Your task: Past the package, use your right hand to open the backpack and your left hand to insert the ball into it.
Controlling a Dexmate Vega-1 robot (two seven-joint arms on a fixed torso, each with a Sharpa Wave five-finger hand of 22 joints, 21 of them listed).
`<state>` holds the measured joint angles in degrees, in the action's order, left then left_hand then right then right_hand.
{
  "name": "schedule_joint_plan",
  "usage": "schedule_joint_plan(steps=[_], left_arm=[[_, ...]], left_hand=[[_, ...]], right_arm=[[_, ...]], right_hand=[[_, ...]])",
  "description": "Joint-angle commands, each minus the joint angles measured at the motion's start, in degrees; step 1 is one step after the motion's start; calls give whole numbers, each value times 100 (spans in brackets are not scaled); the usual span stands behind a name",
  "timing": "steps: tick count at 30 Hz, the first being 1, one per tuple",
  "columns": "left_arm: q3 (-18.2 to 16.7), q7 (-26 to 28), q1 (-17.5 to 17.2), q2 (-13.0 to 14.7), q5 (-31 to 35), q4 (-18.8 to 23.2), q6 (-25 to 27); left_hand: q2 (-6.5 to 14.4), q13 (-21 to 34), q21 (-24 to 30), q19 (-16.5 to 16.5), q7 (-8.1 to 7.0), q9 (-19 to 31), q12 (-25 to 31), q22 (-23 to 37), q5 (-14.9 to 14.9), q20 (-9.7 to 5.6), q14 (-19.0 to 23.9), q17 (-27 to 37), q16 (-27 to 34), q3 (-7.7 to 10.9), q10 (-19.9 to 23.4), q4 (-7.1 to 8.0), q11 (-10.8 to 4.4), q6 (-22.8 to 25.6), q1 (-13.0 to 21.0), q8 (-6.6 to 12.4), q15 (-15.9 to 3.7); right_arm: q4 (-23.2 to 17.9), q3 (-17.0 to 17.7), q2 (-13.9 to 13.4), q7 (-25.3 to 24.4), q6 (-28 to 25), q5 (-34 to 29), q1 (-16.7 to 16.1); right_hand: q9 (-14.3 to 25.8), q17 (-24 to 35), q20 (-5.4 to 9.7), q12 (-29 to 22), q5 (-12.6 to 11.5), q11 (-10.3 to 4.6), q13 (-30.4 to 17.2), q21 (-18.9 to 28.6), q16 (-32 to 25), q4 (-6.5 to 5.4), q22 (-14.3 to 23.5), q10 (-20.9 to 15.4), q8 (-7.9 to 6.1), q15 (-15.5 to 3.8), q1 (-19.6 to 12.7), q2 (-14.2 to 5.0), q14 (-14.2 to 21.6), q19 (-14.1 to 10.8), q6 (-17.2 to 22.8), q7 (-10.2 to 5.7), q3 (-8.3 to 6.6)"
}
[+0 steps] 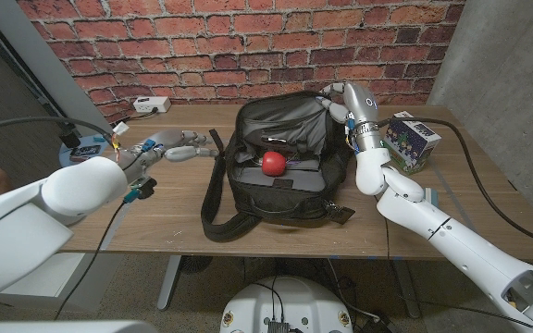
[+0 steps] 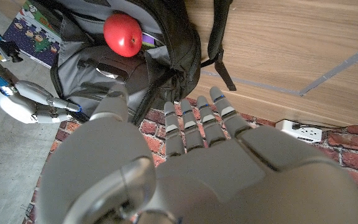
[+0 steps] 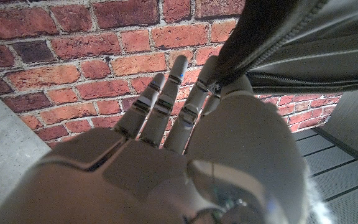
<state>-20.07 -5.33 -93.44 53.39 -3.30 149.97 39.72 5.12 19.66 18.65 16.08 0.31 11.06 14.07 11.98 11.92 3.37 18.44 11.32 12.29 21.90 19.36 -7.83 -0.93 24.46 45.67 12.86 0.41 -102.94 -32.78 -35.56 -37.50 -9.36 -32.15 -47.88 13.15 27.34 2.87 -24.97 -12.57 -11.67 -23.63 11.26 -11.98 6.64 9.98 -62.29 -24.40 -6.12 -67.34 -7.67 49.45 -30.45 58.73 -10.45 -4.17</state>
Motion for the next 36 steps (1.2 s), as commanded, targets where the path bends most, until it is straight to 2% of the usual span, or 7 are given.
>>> schedule_joint_plan(steps=[1, 13, 24, 36], left_arm=[[94, 103, 109, -71, 205, -123, 221], [135, 167, 187, -61, 246, -236, 234], [181, 105, 267, 125, 345, -383, 193], [226, 140, 406, 135, 411, -623, -10]], left_hand=[[39, 5, 34, 45, 30, 24, 7, 6, 36, -18, 37, 13, 15, 48, 55, -11, 12, 52, -11, -18, 10], [44, -6, 34, 42, 48, 27, 2, 3, 38, -13, 32, 13, 4, 55, 62, -13, 37, 53, -29, -29, 18], [56, -18, 33, 40, 60, 31, -12, -1, 43, -11, 29, 12, -7, 70, 47, -21, 19, 97, -38, -25, 20], [82, -27, 29, 26, 45, 36, -46, -5, 49, -14, 2, 16, -26, 87, -26, -18, 40, 45, -60, -60, 24]], right_arm=[[-536, 120, -224, 259, -286, -63, -312], [-1083, 302, -455, 798, -534, 89, -580], [-1652, 645, -599, 1493, -707, 844, -857], [-2136, 781, -844, 1913, -1079, 1125, -1059]], right_hand=[[23, 15, 393, 20, -38, 4, -7, 16, -3, 10, 12, 34, -22, -750, 16, -67, -27, 31, 39, -68, 14], [26, 10, 381, 36, -36, 3, 13, 19, -7, 11, 11, 28, -23, -746, 21, -66, -48, 33, 31, -60, 17], [30, 5, 311, 60, -27, 3, 47, 10, -11, -2, 9, 23, -18, -732, 58, -65, -66, 56, 6, -63, 28], [33, 3, 279, 75, -13, 5, 51, 3, -11, -14, 8, 46, -15, -729, 92, -71, -103, 88, -7, -52, 32]])
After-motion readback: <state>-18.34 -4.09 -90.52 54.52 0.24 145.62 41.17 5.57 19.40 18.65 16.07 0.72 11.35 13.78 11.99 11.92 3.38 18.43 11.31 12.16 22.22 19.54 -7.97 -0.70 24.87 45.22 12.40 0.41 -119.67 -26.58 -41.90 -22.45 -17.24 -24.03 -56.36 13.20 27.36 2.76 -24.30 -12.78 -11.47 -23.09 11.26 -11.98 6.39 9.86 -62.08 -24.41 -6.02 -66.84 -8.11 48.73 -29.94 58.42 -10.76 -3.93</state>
